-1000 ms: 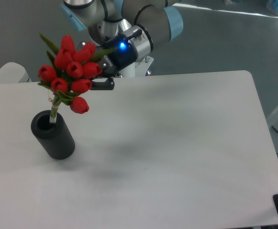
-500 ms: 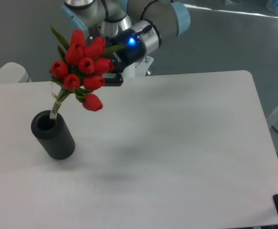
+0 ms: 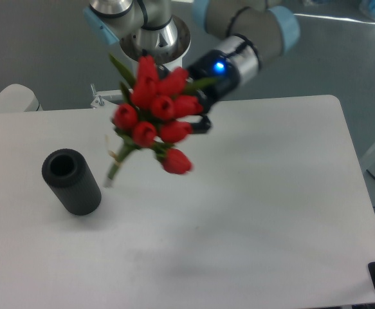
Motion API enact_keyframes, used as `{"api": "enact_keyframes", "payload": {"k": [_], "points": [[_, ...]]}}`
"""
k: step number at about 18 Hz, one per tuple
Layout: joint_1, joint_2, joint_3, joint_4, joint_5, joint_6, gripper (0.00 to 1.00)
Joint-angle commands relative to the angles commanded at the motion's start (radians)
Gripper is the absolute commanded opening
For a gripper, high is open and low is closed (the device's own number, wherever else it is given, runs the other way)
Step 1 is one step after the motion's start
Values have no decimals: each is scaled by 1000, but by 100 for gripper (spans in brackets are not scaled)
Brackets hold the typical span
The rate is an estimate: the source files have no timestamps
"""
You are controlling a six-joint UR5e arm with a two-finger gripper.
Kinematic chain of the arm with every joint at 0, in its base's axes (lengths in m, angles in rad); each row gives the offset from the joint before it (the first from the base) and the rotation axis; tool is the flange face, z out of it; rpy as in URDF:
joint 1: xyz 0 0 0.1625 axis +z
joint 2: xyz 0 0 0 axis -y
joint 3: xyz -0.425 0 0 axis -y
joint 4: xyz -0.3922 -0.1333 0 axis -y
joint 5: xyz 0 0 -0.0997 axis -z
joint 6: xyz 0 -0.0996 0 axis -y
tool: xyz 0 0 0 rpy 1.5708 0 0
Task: Pick up the flowers from the vase
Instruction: 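Carry the held tulips away from the vase over the open table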
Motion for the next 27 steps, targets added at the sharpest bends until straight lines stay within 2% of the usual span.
{"api": "enact_keyframes", "payload": {"k": [2, 5, 8, 11, 15, 23, 25, 27], "points": [[-2, -43, 75, -2, 95, 0, 21], [-9, -92, 125, -2, 247, 5, 19], [-11, -114, 108, -5, 350, 60, 17], [-18, -108, 112, -9, 514, 52, 18], [-63, -118, 117, -14, 684, 55, 18], [-143, -163, 131, -26, 921, 61, 18], [-170, -177, 152, -46, 988, 57, 18], [-186, -196, 192, -93, 1051, 57, 18]]}}
